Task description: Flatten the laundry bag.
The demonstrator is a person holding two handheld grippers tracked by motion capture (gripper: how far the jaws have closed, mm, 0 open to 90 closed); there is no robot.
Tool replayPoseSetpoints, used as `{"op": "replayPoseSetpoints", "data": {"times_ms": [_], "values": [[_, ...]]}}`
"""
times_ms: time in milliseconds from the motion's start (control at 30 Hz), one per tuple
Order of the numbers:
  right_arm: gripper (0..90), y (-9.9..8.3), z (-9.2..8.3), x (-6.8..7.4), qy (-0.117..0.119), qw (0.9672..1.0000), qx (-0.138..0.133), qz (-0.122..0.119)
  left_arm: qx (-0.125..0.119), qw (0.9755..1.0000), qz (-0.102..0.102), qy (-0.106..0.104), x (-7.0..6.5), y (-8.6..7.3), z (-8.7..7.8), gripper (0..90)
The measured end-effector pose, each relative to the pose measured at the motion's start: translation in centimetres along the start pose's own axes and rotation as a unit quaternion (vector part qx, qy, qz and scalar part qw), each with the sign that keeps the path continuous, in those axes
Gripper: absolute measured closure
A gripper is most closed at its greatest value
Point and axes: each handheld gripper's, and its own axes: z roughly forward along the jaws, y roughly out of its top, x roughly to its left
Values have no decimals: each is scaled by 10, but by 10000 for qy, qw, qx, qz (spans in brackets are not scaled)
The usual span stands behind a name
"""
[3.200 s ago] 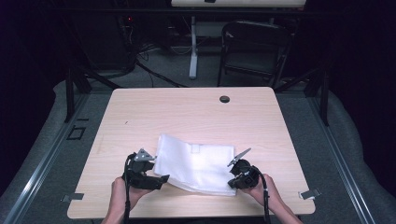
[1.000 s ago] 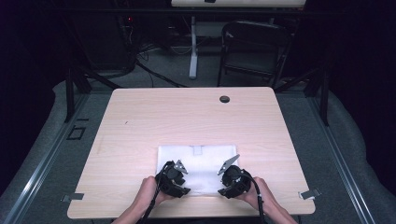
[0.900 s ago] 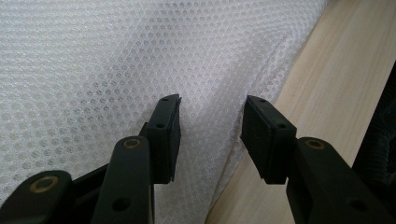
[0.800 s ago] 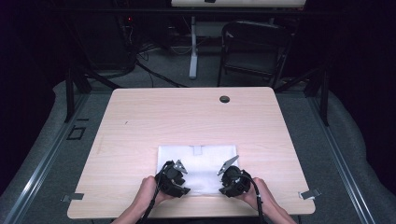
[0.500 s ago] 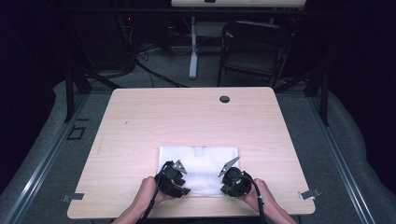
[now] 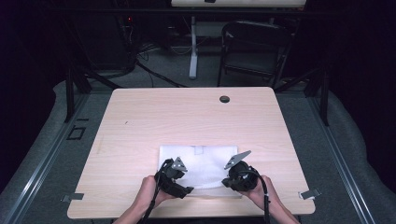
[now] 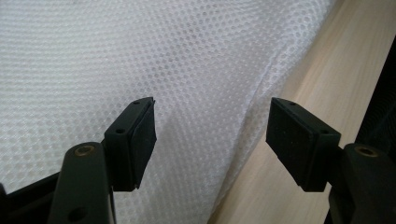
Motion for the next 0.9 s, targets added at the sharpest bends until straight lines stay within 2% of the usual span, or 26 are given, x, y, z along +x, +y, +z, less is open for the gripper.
{"op": "replayPoseSetpoints", "data": {"times_ms": [100, 133, 233, 300, 467, 600, 700, 733, 900], "values": [[894, 0, -2, -1, -5, 10000, -26, 37, 71, 9999, 87, 17, -4, 3, 2, 325], [894, 1, -3, -1, 6, 10000, -46, 56, 78, 9999, 112, 85, -4, 4, 3, 324], [894, 1, -4, -3, 4, 9999, -95, 44, 61, 9999, 69, 109, -5, 5, 4, 330], [894, 2, -4, -3, 11, 9999, -130, 77, 97, 9998, 115, 96, -6, 6, 6, 334], [894, 3, -6, -5, 66, 9996, -218, 151, 59, 9997, 193, 145, -10, 11, 8, 383], [894, 3, -8, -7, 83, 9995, -256, 189, 164, 9987, 383, 280, -13, 14, 11, 429], [894, 2, -7, -6, 77, 9989, -346, 310, 185, 9985, 431, 273, -14, 15, 14, 501], [893, 3, -7, -7, 77, 9994, -275, 218, 187, 9985, 435, 267, -14, 15, 15, 549], [881, 3, -5, -5, 71, 9994, -271, 207, 158, 9984, 460, 284, -15, 17, 17, 765]]}}
